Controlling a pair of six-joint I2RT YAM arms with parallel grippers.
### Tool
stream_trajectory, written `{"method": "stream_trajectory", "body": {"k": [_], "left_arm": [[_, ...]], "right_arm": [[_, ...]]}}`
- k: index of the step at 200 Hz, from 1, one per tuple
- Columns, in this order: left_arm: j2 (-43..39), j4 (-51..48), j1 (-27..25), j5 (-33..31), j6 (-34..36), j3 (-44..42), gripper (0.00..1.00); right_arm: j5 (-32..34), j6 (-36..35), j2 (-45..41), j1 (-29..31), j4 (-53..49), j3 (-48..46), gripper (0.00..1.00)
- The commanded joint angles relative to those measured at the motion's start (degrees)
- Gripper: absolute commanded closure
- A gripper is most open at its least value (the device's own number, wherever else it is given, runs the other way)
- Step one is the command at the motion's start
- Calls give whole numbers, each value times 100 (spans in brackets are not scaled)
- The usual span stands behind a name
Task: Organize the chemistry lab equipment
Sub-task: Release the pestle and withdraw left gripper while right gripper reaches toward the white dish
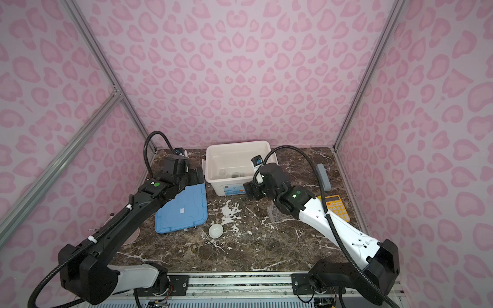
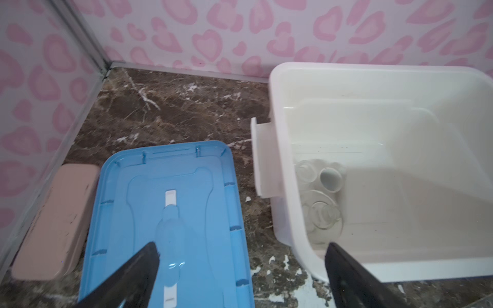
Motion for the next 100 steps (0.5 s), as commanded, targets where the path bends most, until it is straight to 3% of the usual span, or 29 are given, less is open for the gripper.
{"method": "stream_trajectory", "body": {"k": [1,49,100], "left_arm": [[-366,133,327,-213,-279,-424,2],[-1187,-95,1406,107,-355,-1292,2],[-1621,-213,2041,350,-320,-1831,2]], "right_arm": [[773,-85,323,617,-419,201,5],[911,-49,1544,2020,-690,715,4],[395,261,2827,2554,-1021,1354,3]]}}
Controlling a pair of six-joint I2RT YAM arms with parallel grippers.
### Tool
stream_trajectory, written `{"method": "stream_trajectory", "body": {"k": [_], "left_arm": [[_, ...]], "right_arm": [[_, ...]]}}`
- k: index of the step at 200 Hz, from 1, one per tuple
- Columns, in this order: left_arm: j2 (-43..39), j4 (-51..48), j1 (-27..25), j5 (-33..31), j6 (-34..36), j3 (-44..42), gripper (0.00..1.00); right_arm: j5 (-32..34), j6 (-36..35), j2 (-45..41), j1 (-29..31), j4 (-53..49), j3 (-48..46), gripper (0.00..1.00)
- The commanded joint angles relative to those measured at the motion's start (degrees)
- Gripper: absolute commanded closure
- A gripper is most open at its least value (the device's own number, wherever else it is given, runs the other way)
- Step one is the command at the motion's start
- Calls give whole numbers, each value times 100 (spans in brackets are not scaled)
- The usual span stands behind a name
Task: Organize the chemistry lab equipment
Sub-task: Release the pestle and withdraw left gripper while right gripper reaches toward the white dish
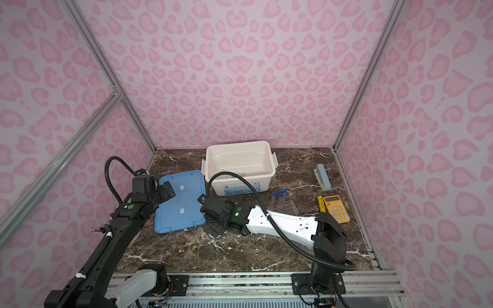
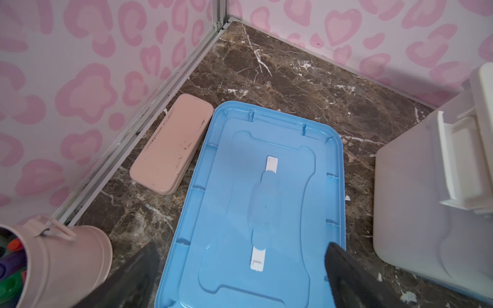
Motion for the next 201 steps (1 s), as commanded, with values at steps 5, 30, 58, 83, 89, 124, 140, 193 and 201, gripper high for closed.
{"method": "stream_trajectory", "body": {"k": [5,30,58,83,89,124,140,193,201], "left_arm": [[-146,-72,142,134,-20,-191,2],[-237,-90,185,124,-14,-285,2],[-247,-79,194,181,-27,-297,2],[-229,-77,195,210,-21,-304,2],[-229,-64,198,220,-23,-312,2],[-254,-73,190,246,-9,-336,2],[-256,-72,196,247,2,-340,2],[-205,-64,191,281,13,-340,2],[-203,-73,191,286,20,-332,2]], "right_arm": [[-219,183,465,192,-186,141,3],[-377,276,989,224,-406,375,3],[-447,296,1327,233,-372,378,3],[-463,293,1576,224,-407,544,6],[-485,292,1640,215,-417,607,7],[-501,341,1942,129,-513,806,11],[-541,360,1999,54,-501,830,13],[-627,351,2185,-92,-577,971,16],[-667,351,2223,-102,-597,1004,17]]}}
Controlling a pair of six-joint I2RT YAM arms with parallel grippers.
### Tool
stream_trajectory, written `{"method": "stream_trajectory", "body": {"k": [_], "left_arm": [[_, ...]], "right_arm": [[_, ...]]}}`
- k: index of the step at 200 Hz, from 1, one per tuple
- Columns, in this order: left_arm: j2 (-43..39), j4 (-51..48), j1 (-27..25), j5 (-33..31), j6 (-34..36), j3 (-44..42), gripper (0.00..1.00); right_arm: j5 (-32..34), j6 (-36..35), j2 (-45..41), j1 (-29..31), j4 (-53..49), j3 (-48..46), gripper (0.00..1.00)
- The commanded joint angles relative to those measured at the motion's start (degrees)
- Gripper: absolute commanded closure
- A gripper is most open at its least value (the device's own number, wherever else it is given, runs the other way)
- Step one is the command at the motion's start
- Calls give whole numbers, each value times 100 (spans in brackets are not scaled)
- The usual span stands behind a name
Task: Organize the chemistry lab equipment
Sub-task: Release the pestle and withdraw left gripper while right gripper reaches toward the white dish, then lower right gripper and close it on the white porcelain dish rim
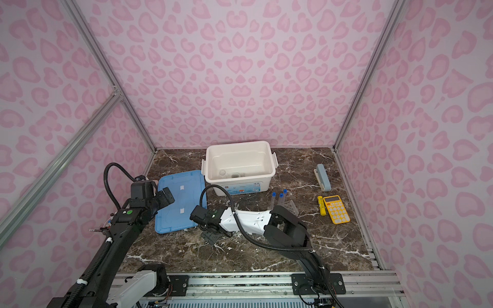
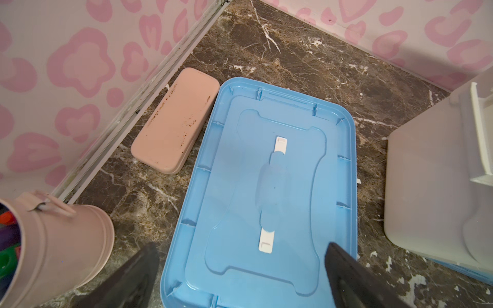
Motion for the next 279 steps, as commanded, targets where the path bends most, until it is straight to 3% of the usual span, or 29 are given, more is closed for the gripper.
{"method": "stream_trajectory", "body": {"k": [1,161,279], "left_arm": [[16,21,7,41,17,-10,2],[-35,-40,5,-6,58,3,2],[48,-13,10,145,53,7,2]], "right_arm": [[-114,19,141,-29,-85,74,17],[-243,-56,429,-101,-292,270,36],[-182,-18,238,-160,-241,216,43]]}}
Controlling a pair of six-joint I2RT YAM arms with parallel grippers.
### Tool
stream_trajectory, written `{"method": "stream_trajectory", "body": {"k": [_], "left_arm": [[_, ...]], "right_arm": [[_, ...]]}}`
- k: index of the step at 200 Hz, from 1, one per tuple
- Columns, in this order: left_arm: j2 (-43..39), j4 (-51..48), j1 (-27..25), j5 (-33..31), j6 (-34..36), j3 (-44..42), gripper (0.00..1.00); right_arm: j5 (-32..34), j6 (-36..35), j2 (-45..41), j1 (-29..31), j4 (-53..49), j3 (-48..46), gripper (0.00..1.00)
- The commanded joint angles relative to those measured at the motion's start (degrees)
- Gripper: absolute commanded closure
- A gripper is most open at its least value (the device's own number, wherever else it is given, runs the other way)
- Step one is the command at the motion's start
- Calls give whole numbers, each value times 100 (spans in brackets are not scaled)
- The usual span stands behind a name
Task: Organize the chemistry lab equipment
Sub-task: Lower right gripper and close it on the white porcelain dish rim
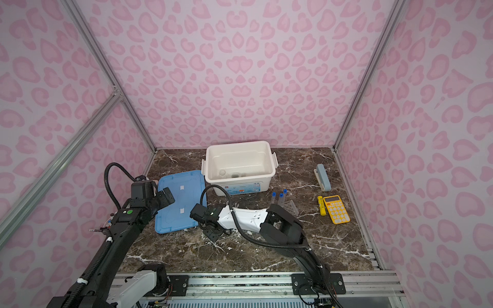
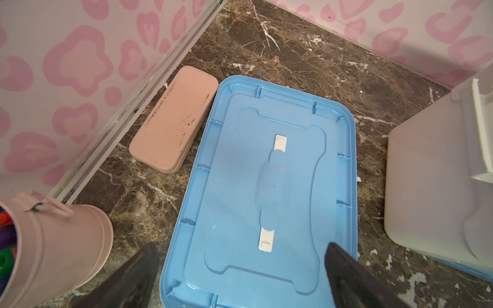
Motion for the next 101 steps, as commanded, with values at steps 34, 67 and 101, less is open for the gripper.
{"method": "stream_trajectory", "body": {"k": [34,67,101], "left_arm": [[77,18,2,352,25,-44,2],[112,47,-6,501,-2,-94,2],[156,85,-8,537,-20,-133,2]], "right_arm": [[105,65,-97,-120,69,-136,46],[158,59,-155,-199,93,-197,47],[201,5,-194,-228,89,-242,41]]}}
